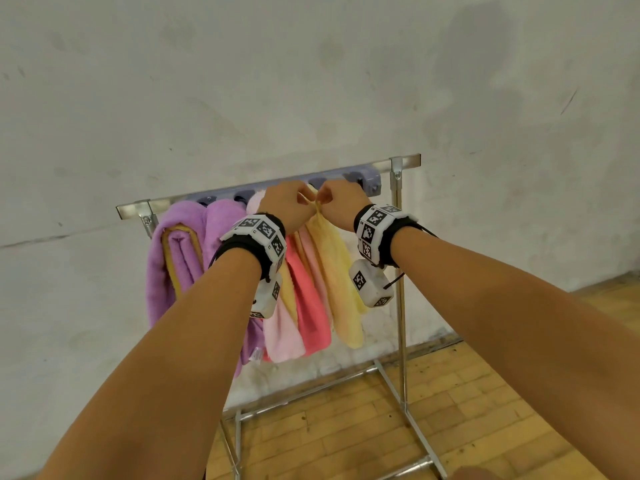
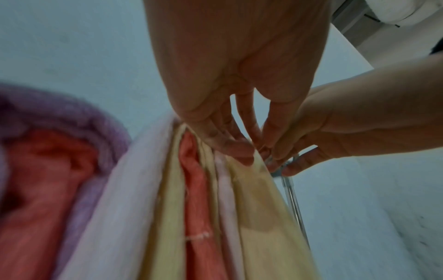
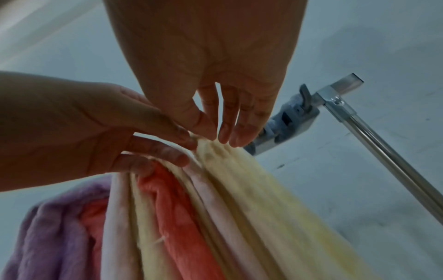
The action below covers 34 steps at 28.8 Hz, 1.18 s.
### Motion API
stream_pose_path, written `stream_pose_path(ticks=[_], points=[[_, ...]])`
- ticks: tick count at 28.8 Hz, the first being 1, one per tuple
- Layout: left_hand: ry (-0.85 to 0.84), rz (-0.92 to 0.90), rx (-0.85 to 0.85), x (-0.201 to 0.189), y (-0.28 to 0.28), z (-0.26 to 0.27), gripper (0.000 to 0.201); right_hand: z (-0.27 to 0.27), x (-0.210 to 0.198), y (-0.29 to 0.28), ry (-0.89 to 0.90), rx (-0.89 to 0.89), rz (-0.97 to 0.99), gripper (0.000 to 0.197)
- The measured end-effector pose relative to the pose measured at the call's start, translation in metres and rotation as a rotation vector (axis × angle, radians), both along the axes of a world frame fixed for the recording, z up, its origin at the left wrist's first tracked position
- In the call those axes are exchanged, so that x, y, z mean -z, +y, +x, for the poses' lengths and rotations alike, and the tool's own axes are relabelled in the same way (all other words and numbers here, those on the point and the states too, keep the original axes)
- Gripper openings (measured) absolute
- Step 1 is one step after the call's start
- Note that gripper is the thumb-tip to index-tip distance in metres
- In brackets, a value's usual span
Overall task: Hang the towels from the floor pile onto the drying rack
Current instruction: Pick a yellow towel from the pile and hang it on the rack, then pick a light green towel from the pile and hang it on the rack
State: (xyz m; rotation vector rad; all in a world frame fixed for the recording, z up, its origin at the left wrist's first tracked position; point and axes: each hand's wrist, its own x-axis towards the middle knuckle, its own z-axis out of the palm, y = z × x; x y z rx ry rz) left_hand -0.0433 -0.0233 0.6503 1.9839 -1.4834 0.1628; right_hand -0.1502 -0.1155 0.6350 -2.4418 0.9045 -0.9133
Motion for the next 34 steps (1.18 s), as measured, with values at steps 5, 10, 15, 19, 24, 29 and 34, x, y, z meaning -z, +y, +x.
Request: stream_pose_path(ticks=[5, 10, 15, 19, 24, 29, 34], points=[[0.035, 0.108, 0.060, 0.061, -0.003, -0.012, 0.029, -0.005, 0.056, 0.003, 0.022, 0.037, 0.062, 0.024], [0.163, 0.204, 0.052, 0.157, -0.015, -0.013, 0.027, -0.016, 0.143, -0.001, 0.019, 0.049, 0.196, 0.025], [0.271, 0.326, 0.063, 0.264, -0.031, -0.016, 0.025, -0.022, 0.255, -0.011, 0.130, 0.095, 0.357, 0.028], [0.334, 0.396, 0.044, 0.344, -0.039, -0.012, 0.021, -0.024, 0.336, -0.018, 0.249, 0.117, 0.443, 0.028], [0.416, 0.561, 0.032, 0.438, -0.039, -0.008, 0.023, -0.018, 0.428, -0.016, 0.376, 0.131, 0.522, 0.033], [0.422, 0.724, 0.035, 0.529, -0.028, -0.007, 0.023, -0.017, 0.511, -0.002, 0.469, 0.116, 0.691, 0.031], [0.426, 0.839, 0.060, 0.604, -0.018, -0.009, 0.023, -0.015, 0.587, 0.008, 0.541, 0.154, 0.817, 0.028]])
